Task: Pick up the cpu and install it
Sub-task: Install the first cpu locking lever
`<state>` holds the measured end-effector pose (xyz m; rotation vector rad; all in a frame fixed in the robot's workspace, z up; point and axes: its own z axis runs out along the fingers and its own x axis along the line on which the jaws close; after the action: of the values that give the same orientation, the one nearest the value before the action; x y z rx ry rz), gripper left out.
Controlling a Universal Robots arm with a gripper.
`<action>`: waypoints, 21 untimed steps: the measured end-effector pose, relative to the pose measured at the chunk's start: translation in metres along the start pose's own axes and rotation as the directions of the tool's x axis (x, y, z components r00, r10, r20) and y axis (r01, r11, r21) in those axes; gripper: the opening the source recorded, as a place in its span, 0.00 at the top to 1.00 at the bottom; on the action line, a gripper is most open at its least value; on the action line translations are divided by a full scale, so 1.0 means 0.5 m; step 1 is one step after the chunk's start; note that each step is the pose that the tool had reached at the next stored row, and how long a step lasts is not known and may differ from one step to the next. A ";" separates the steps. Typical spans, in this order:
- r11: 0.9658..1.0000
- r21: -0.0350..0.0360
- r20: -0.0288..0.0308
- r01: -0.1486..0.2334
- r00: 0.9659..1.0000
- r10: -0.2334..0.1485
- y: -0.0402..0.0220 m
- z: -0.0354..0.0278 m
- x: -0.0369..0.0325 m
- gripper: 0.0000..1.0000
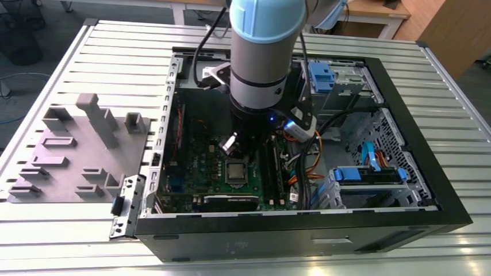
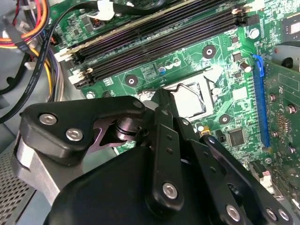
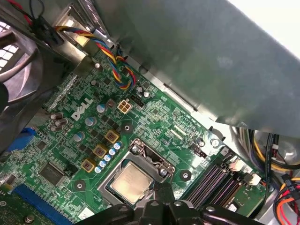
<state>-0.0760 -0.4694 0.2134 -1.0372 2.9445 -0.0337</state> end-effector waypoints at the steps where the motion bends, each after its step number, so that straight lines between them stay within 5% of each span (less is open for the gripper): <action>1: 1.000 0.001 -0.001 -0.004 1.000 0.004 0.000 0.002 0.000 0.89; 21: 1.000 0.002 -0.009 -0.019 1.000 0.019 -0.016 0.019 0.014 0.89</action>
<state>-0.0760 -0.4800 0.2043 -1.0121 2.9613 -0.0408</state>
